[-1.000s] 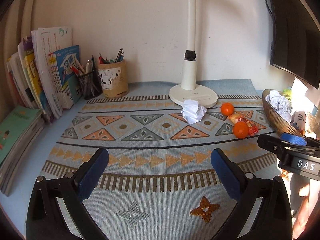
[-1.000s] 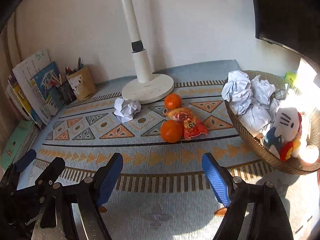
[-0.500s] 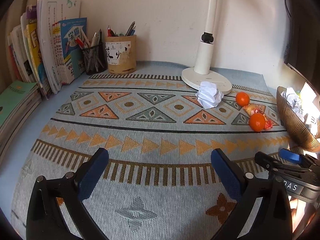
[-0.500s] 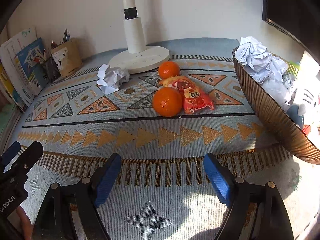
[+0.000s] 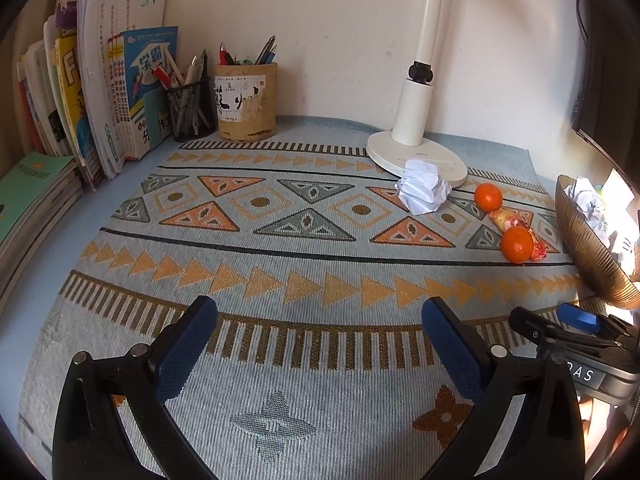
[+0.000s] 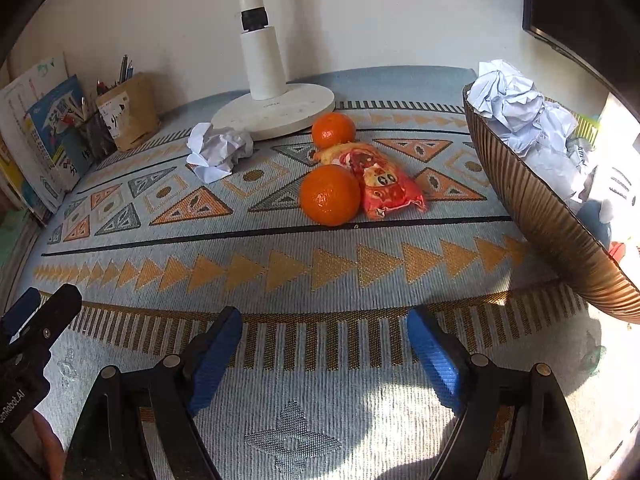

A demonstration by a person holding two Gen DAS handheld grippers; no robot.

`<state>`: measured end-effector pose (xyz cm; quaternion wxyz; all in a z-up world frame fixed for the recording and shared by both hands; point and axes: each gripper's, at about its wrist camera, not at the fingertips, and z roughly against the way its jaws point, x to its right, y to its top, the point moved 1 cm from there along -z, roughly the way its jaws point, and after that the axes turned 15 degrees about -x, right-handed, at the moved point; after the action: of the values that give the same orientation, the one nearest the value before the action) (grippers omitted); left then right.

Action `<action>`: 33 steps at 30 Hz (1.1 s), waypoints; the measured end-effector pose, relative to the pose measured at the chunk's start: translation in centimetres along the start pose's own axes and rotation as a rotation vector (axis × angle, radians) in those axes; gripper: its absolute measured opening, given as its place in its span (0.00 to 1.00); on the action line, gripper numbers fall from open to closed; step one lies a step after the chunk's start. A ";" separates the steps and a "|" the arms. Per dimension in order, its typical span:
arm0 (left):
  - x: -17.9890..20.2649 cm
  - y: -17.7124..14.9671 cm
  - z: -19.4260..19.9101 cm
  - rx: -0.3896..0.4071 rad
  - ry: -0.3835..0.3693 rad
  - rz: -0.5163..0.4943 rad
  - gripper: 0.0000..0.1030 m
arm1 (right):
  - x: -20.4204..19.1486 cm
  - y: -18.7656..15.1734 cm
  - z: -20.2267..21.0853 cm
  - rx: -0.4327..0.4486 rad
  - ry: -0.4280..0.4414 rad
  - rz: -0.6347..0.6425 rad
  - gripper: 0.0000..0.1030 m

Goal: Organize objects
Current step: 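Move both open tools back toward the last paper ball and oranges, then grasp the paper ball with the left tool while the right tool grasps an orange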

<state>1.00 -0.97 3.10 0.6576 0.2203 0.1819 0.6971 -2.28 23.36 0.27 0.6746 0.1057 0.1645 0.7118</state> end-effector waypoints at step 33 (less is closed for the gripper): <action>8.0 13.2 -10.4 -0.172 -0.315 -0.321 0.49 | 0.0 6.6 -0.9 0.093 -0.029 -0.043 0.35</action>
<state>-16.02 6.44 2.07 0.7964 0.2380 0.0498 0.5537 -8.69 23.02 1.95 0.6863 0.1437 0.1901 0.6871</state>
